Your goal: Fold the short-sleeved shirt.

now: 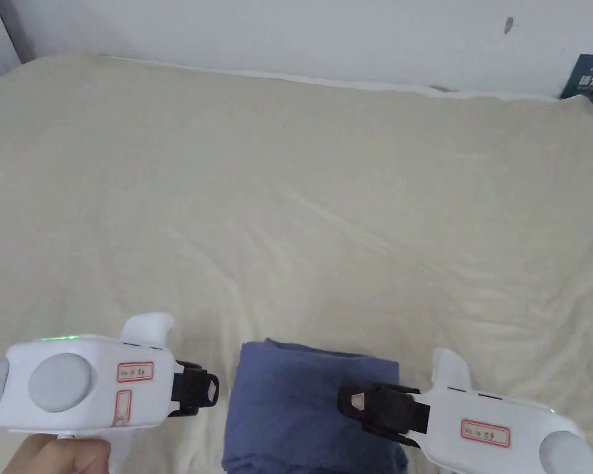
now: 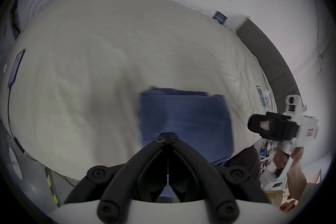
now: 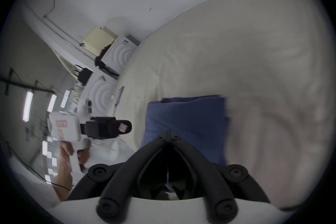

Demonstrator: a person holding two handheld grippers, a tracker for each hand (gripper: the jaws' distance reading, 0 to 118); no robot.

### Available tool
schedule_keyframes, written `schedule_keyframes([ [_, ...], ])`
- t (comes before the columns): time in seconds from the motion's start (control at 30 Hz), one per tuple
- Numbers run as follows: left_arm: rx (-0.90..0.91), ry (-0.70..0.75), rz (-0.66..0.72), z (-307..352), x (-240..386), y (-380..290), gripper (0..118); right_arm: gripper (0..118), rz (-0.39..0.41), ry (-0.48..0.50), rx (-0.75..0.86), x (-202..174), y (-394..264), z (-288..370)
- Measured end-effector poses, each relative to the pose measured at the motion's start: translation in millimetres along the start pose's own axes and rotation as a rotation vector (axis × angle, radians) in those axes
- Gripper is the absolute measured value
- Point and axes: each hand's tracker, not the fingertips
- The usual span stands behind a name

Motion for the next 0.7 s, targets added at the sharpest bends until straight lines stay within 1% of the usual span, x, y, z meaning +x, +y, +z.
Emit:
schedule_keyframes([
  [0.03, -0.015, -0.067, 0.032, -5, -12, 2, 0, 0, -0.059, 0.005, -0.003, 15, -5, -9],
  [0.1, -0.031, -0.187, 0.09, -16, -30, 5, 1, 0, -0.226, 0.057, -0.056, 49, -16, -20],
  [0.13, -0.038, -0.262, 0.108, -22, -37, 5, 14, 0, -0.284, 0.077, -0.034, 61, -23, -19],
  [0.17, -0.061, -0.307, 0.124, -32, -40, 6, 46, 0, -0.329, 0.155, 0.012, 69, -31, -15],
  [0.2, -0.116, -0.336, 0.105, -45, -40, 7, 110, 0, -0.338, 0.215, 0.039, 70, -31, -10],
  [0.23, -0.132, -0.418, 0.133, -50, -44, 0, 118, 0, -0.323, 0.2, 0.023, 70, -28, -8],
  [0.27, -0.155, -0.459, 0.088, -62, -44, 12, 118, 0, -0.302, 0.173, 0.006, 69, -26, -7],
  [0.3, -0.199, -0.475, 0.122, -74, -45, 13, 118, 0, -0.273, 0.147, -0.018, 68, -26, -6],
  [0.33, -0.204, -0.498, 0.138, -86, -45, 14, 118, 0, -0.265, 0.149, -0.019, 67, -25, -6],
  [0.4, -0.146, -0.553, 0.124, -89, -38, 9, 118, 0, -0.271, 0.146, -0.021, 66, -24, -8],
  [0.47, -0.136, -0.653, 0.179, -97, -36, 11, 118, 0, -0.271, 0.147, -0.022, 65, -24, -9],
  [0.5, -0.162, -0.666, 0.19, -106, -33, 11, 118, 0, -0.275, 0.151, -0.021, 67, -24, -9],
  [0.57, -0.16, -0.671, 0.153, -113, -32, 7, 118, 0, -0.277, 0.152, -0.021, 65, -25, -9],
  [0.6, -0.155, -0.679, 0.113, -111, -27, 8, 117, 0, -0.273, 0.147, -0.024, 64, -24, -8],
  [0.63, -0.159, -0.655, 0.106, -108, -25, 9, 115, 0, -0.27, 0.142, -0.025, 62, -24, -8],
  [0.67, -0.177, -0.647, 0.1, -107, -26, 10, 102, 0, -0.265, 0.129, -0.025, 60, -23, -7],
  [0.7, -0.179, -0.626, 0.094, -102, -27, 12, 52, 0, -0.258, 0.12, -0.024, 58, -23, -6],
])
